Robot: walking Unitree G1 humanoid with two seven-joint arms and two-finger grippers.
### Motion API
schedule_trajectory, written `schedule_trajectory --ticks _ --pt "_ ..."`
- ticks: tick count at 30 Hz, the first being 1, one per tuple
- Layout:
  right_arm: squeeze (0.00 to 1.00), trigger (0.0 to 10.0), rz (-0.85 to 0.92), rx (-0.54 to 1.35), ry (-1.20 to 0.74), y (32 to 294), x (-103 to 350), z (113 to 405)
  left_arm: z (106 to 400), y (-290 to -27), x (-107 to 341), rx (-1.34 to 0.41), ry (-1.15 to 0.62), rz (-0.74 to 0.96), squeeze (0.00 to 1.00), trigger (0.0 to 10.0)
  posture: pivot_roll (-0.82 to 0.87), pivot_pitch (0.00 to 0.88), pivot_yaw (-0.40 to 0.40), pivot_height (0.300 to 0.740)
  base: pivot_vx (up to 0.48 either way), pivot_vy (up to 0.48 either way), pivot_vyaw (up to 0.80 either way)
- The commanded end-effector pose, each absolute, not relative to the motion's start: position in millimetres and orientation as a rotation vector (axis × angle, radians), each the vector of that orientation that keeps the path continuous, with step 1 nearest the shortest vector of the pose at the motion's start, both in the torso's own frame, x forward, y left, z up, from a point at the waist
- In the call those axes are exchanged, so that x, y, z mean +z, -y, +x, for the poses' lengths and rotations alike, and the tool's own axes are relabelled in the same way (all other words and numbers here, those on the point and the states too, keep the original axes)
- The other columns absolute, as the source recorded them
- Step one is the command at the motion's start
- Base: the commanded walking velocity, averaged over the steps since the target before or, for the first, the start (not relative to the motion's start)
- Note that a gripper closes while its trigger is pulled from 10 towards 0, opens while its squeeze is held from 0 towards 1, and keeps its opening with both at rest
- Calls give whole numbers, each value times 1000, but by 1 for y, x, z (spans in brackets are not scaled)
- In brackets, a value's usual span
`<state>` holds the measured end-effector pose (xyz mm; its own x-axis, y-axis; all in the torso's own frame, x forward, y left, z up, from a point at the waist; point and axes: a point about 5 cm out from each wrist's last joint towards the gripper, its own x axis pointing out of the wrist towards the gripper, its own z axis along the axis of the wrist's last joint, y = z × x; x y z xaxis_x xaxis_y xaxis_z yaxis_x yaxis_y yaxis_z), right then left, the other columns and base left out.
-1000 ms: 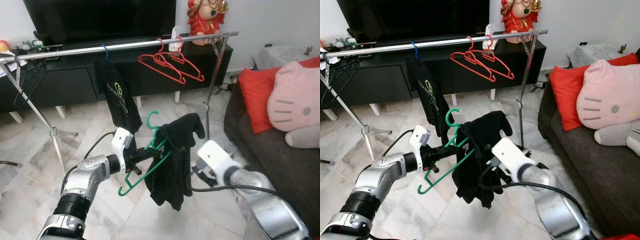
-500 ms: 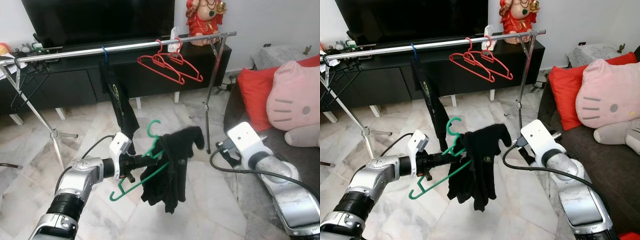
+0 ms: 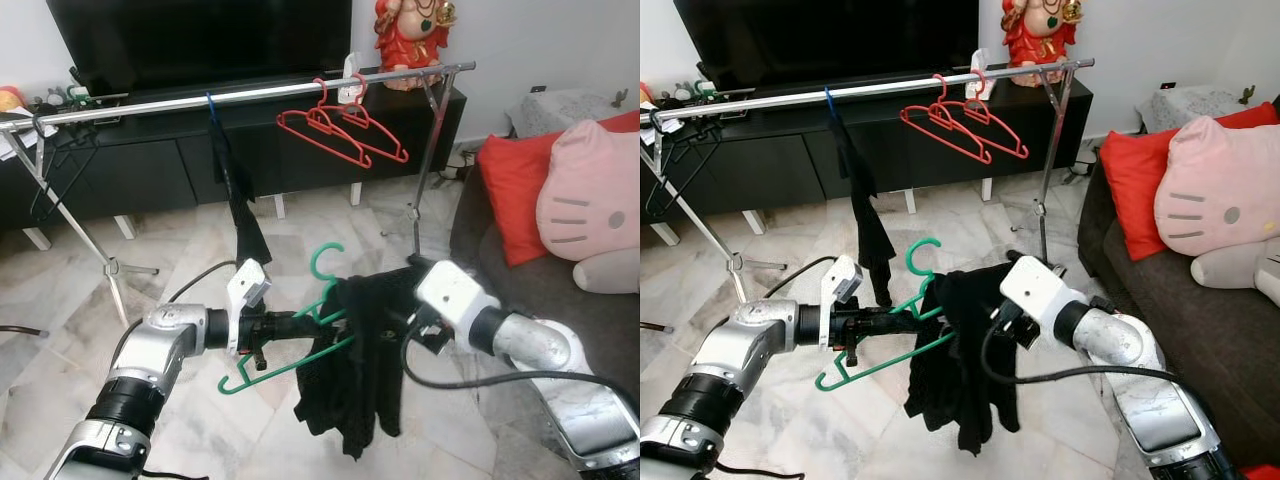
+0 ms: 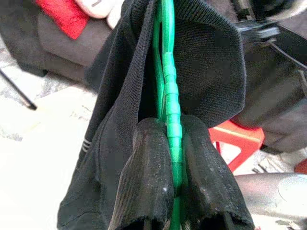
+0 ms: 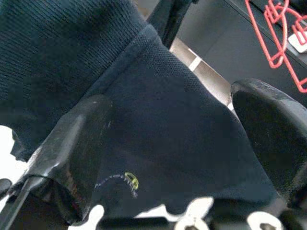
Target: Hang hanger
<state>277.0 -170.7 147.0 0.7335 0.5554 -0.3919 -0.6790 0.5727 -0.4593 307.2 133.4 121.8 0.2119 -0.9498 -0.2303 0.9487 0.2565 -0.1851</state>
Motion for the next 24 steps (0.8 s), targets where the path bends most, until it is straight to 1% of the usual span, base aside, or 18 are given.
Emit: schedule_trajectory --ticks 1,7,11,16,20,24 --pt "0 10000 -646 756 -196 172 152 281 308 -131 135 -1369 -267 18 0 10000 -145 0 62 740 0 0 0" --pt "0 10000 -671 784 -178 180 159 288 304 -132 133 -1402 -279 49 0 10000 -145 0 68 740 0 0 0" --pt "0 10000 -618 848 -175 181 160 286 302 -133 133 -1416 -283 61 0 10000 -147 0 71 740 0 0 0" --pt "0 10000 -512 970 -190 190 154 278 299 -131 132 -1458 -283 64 0 10000 -150 0 75 740 0 0 0" --pt "0 10000 -455 965 -213 200 151 280 298 -132 132 -1478 -272 81 0 10000 -151 0 75 740 0 0 0" --pt "0 10000 -472 995 -234 203 148 279 296 -133 132 -1498 -261 95 0 10000 -151 0 75 740 0 0 0"
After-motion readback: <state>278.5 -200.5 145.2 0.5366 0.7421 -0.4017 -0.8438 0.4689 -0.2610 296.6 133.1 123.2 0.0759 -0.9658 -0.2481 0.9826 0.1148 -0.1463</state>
